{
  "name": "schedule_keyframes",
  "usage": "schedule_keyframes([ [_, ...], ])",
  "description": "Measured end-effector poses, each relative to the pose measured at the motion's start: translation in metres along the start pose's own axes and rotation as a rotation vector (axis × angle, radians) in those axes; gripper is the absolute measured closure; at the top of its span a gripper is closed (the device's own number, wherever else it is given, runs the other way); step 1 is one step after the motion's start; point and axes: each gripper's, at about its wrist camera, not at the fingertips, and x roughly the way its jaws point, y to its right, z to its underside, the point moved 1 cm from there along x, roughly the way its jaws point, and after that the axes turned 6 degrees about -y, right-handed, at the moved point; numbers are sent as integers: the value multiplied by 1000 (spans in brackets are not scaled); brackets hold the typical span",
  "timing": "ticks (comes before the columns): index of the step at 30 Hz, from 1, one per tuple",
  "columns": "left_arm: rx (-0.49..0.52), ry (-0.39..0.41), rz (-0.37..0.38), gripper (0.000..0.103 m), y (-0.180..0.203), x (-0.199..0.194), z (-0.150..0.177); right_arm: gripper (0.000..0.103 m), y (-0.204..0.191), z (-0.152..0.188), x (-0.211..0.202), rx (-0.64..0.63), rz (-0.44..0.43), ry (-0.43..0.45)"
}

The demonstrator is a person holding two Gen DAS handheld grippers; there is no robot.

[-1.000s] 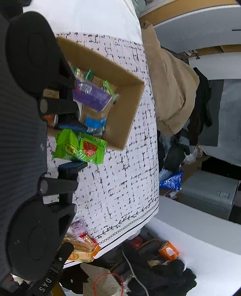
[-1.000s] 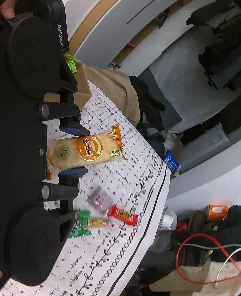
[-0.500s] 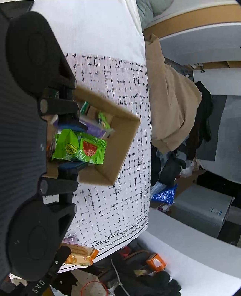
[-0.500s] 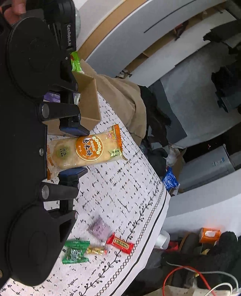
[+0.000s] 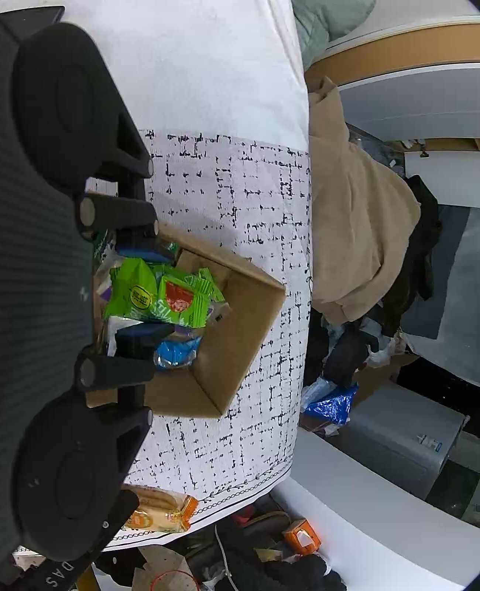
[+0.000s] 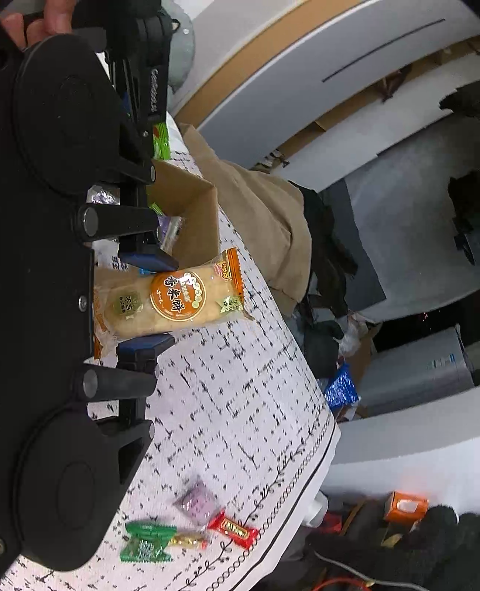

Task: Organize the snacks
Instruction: 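Carry the green packet with the left tool while the right tool carries the cake packet to the box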

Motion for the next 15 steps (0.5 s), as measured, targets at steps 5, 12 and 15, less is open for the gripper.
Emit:
schedule_keyframes([
  [5,-13,-29,12,70,-9,10,-2,67,-16,3,9,-29,2,-23],
  [12,-18,-64,33,70,-15,29,-10,67,-30,5,27,-52,4,-58],
  [15,-11,-68,45,70,-15,34,-13,67,-34,4,34,-55,4,-69],
])
